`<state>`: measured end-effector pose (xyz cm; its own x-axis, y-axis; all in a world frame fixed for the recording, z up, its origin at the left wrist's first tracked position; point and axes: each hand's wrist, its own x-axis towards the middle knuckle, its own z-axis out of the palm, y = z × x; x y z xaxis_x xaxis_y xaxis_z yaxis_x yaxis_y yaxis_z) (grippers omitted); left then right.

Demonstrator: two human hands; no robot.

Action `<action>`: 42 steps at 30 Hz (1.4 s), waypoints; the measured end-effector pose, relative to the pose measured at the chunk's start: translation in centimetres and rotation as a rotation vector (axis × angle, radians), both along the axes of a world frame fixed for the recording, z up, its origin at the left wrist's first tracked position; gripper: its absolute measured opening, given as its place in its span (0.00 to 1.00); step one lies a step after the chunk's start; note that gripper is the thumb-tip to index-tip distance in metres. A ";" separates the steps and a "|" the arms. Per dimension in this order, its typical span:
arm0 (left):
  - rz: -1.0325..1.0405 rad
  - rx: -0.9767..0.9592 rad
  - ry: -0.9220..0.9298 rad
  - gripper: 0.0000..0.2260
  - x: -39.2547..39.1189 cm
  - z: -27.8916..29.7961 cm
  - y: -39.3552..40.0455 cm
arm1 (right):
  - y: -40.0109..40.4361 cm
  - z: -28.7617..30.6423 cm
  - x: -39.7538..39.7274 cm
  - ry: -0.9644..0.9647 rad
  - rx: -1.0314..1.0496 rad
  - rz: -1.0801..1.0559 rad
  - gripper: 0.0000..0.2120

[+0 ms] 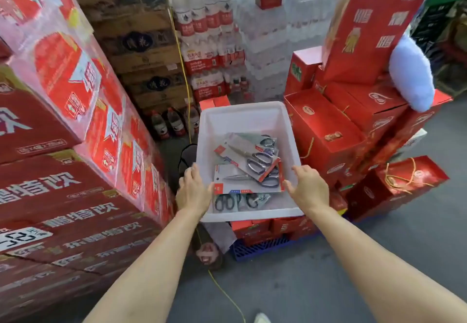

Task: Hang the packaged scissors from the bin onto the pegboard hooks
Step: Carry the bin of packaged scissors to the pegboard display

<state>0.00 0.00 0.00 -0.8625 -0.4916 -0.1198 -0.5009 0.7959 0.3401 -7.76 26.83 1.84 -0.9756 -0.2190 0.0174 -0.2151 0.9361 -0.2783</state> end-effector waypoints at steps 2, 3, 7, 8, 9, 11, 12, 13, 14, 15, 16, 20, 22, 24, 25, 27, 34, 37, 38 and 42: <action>0.069 0.067 0.011 0.37 -1.4 -0.9 -0.2 | -0.2 -0.9 -1.5 0.053 -0.029 -0.024 0.17; 0.081 0.086 0.018 0.37 -1.8 -1.4 -0.3 | -0.2 -1.5 -2.1 0.072 -0.027 -0.030 0.18; 0.096 0.139 0.025 0.36 -4.3 -3.2 -0.8 | -0.8 -3.4 -4.1 0.025 -0.059 -0.089 0.26; 0.098 0.159 0.044 0.36 -4.8 -3.4 -1.0 | -0.9 -3.8 -4.5 0.010 -0.080 -0.119 0.29; 0.104 0.183 0.053 0.36 -5.1 -3.8 -1.3 | -1.1 -4.3 -4.9 -0.006 -0.094 -0.139 0.32; 0.122 0.211 0.053 0.36 -5.8 -4.5 -1.9 | -1.6 -5.1 -5.4 -0.029 -0.128 -0.164 0.35; 0.128 0.205 0.048 0.35 -6.1 -4.9 -2.1 | -1.7 -5.5 -5.8 -0.038 -0.140 -0.175 0.35; 0.130 0.191 0.040 0.35 -6.4 -5.2 -2.4 | -1.9 -5.8 -6.1 -0.043 -0.136 -0.191 0.35; 0.132 0.174 0.036 0.35 -6.7 -5.5 -2.7 | -1.9 -6.1 -6.4 -0.047 -0.124 -0.213 0.35; 0.130 0.165 0.036 0.35 -7.0 -5.8 -3.1 | -2.0 -6.4 -6.7 -0.050 -0.114 -0.237 0.35; 0.122 0.163 0.036 0.35 -7.2 -6.1 -3.4 | -2.0 -6.6 -7.1 -0.054 -0.111 -0.261 0.34; 0.116 0.208 0.118 0.35 -7.0 -7.0 -4.2 | -1.9 -6.6 -7.3 -0.058 -0.156 -0.300 0.32; 0.121 0.224 0.176 0.35 -6.2 -7.2 -4.3 | -1.9 -6.4 -6.4 -0.050 -0.165 -0.307 0.31; 0.118 0.239 0.211 0.36 -4.8 -7.2 -4.4 | -1.8 -6.3 -5.2 -0.047 -0.191 -0.315 0.31; 0.121 0.246 0.229 0.36 -4.0 -7.2 -4.4 | -1.8 -6.3 -4.5 -0.043 -0.210 -0.312 0.32; 0.139 0.243 0.261 0.36 -2.1 -6.9 -4.4 | -1.8 -6.1 -3.1 -0.028 -0.246 -0.292 0.32; 0.238 0.154 0.350 0.36 7.0 -4.1 -2.1 | -1.3 -4.0 2.4 0.005 -0.326 -0.180 0.31; 0.288 0.108 0.340 0.36 11.5 -3.3 -0.4 | -0.4 -3.1 5.5 -0.008 -0.335 -0.134 0.31; 0.308 0.109 0.344 0.36 13.0 -2.9 0.2 | 0.0 -2.8 6.7 -0.016 -0.338 -0.123 0.31; 0.373 0.121 0.380 0.35 19.0 -2.0 3.1 | 1.9 -1.9 11.6 -0.018 -0.354 -0.076 0.30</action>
<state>19.01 3.06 -2.02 -0.6261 -0.7744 0.0912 -0.5657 0.5316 0.6303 3.81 28.74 -0.11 -0.9896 -0.1298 0.0619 -0.1411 0.7939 -0.5915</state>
